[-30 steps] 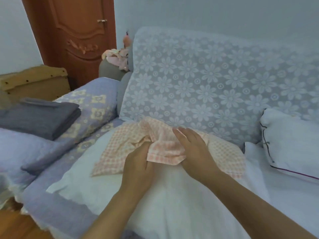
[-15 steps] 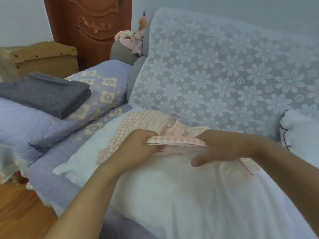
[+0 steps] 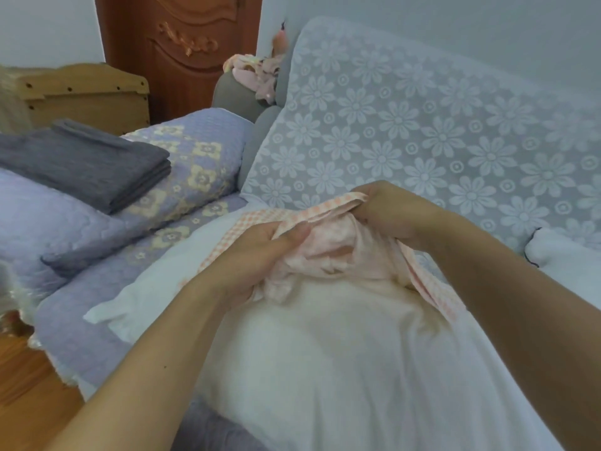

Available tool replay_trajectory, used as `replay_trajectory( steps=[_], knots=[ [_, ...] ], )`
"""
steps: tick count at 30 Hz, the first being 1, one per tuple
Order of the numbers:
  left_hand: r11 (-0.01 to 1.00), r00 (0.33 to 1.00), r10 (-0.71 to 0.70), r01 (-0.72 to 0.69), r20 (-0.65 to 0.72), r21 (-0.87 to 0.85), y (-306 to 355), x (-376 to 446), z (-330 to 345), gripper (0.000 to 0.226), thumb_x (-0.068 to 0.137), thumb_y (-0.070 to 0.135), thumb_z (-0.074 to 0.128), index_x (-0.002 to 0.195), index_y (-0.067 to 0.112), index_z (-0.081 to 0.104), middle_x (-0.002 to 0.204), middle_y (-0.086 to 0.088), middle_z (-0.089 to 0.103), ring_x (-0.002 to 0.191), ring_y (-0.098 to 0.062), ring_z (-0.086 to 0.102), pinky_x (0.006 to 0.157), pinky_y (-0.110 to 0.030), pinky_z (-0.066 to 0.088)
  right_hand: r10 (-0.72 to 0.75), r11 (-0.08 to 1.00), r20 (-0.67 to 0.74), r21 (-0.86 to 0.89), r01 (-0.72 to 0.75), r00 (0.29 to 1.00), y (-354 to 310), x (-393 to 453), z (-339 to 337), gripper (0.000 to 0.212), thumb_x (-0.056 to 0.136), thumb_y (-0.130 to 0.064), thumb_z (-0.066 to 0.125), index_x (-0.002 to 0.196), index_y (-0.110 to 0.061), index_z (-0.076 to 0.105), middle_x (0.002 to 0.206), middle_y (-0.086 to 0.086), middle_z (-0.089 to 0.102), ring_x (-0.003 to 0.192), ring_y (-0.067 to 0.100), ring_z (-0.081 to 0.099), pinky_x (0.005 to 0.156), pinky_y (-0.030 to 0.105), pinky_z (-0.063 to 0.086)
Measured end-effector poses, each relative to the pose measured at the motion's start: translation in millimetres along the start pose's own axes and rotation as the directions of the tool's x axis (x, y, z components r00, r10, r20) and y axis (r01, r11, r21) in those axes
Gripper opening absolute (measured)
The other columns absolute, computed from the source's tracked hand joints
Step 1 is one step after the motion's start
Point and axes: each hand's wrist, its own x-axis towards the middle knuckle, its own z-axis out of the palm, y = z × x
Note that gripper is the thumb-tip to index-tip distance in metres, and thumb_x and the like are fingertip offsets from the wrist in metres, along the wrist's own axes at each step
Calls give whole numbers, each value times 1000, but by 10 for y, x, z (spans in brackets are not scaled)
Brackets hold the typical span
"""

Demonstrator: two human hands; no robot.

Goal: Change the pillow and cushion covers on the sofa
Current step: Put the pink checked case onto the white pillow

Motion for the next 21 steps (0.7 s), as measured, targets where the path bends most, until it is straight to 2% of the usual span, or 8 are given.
replay_trajectory(
  steps=[2,4,6,10,14,17,19,21],
  knots=[
    [940,997,77,-73,1,334,65,-28,24,22,88,41,74,95,21,72,65,11,65,50,-8,54,47,-22,40,-43,999,-19,-2,43,999,-86,22,-59,19,92,-18,57,84,-10,72,88,13,74,76,21,66,69,36,50],
    [822,972,213,-125,-96,556,65,22,13,19,89,42,74,94,24,75,76,15,72,64,0,63,59,-21,45,-69,998,15,13,69,998,-176,30,-85,20,96,-22,57,92,-12,74,91,6,77,85,19,73,78,35,55],
    [869,944,254,-127,-212,478,83,36,-4,23,92,42,70,100,21,74,87,10,74,76,-4,65,63,-22,48,-50,997,113,65,42,992,-242,42,-85,18,97,-24,59,100,-18,76,96,-2,78,92,15,74,86,33,58],
    [914,956,268,-212,-121,345,198,-21,97,17,91,34,75,106,25,73,101,7,77,95,-10,73,84,-28,56,-59,994,257,107,32,965,-355,31,14,20,98,-19,58,107,-17,75,103,1,77,97,18,74,90,35,58],
    [850,858,417,-253,-299,461,210,80,135,8,93,17,65,90,10,64,77,4,68,68,-10,59,66,-32,47,-215,972,-12,-94,213,977,-481,69,43,22,94,-12,56,76,-16,69,76,-5,70,74,10,65,67,26,48],
    [900,792,412,-277,-450,335,283,96,68,18,90,5,64,78,4,51,62,2,53,57,-7,44,53,-25,37,-373,884,-97,-339,322,923,-521,85,3,24,88,-6,56,66,-16,54,67,-5,56,64,10,51,60,27,37],
    [940,829,340,-300,-443,160,382,30,14,22,87,6,70,75,15,55,61,2,58,58,-8,53,54,-20,41,-392,873,-45,-333,357,919,-533,33,-18,26,87,-24,70,67,-18,56,65,-8,55,59,5,50,57,22,38],
    [952,876,295,-303,-382,41,451,14,-45,21,79,13,77,72,25,61,73,-7,67,70,-20,62,66,-32,48,-376,859,13,-371,353,927,-545,-24,-48,32,79,-42,80,73,-18,60,66,-8,58,57,3,52,53,19,37]
  ],
)
